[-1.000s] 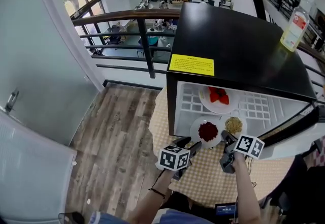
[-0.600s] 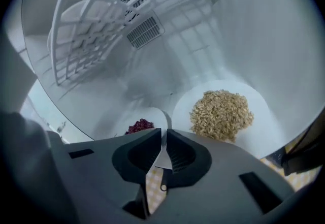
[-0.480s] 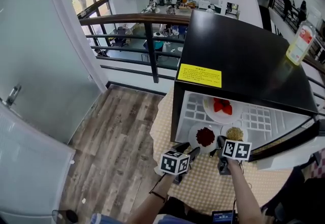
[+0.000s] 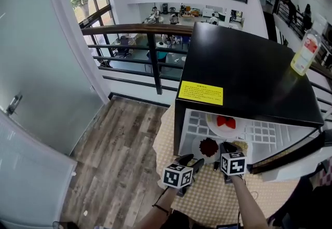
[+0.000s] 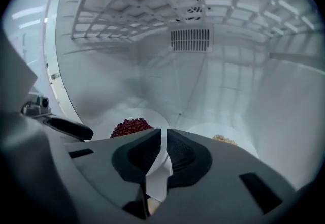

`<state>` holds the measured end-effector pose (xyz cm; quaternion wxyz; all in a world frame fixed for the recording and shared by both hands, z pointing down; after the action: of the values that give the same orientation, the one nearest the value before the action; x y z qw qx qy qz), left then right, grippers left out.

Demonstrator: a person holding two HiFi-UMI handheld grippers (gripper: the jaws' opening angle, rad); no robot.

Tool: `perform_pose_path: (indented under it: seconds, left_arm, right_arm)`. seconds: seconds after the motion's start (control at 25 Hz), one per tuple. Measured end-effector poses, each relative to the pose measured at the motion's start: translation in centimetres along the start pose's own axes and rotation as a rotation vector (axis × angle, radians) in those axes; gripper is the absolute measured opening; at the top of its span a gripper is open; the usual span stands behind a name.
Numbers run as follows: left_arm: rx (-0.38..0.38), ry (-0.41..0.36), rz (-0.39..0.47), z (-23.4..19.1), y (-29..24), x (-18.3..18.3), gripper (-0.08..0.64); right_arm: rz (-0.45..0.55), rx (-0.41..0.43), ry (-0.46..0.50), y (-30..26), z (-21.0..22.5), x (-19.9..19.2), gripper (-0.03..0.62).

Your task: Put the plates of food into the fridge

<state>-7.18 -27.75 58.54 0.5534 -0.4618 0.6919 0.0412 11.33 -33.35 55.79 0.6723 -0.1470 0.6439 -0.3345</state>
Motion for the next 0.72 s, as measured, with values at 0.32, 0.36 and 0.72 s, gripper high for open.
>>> perform_pose_path:
  seconds: [0.32,0.36,0.72]
  left_arm:
    - [-0.047,-0.021,-0.002,1.2,3.1,-1.7,0.215]
    - [-0.043,-0.024,-0.003,1.4,3.6,-2.1,0.215]
    - [-0.107,-0.112,0.019,5.0,8.6,-4.8,0.213]
  right_arm:
    - [0.094,0.037,-0.001,3.9,-1.6,-0.5,0.037]
    - [0.112,0.039,-0.001,4.7,-1.8,-0.6,0.037]
    - [0.211,0.195,-0.241,12.9,-4.2,-4.0,0.035]
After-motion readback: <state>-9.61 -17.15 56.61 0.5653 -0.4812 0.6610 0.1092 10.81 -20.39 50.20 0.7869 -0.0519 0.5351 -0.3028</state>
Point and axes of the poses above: the fingertips, and each gripper's own axes: y backward along the fingers, z to its right, x out of its top, the point moved 8 cm from there along y, backward along the fingers, and after that the axes turned 9 degrees about -y, right-handed, at the moved point
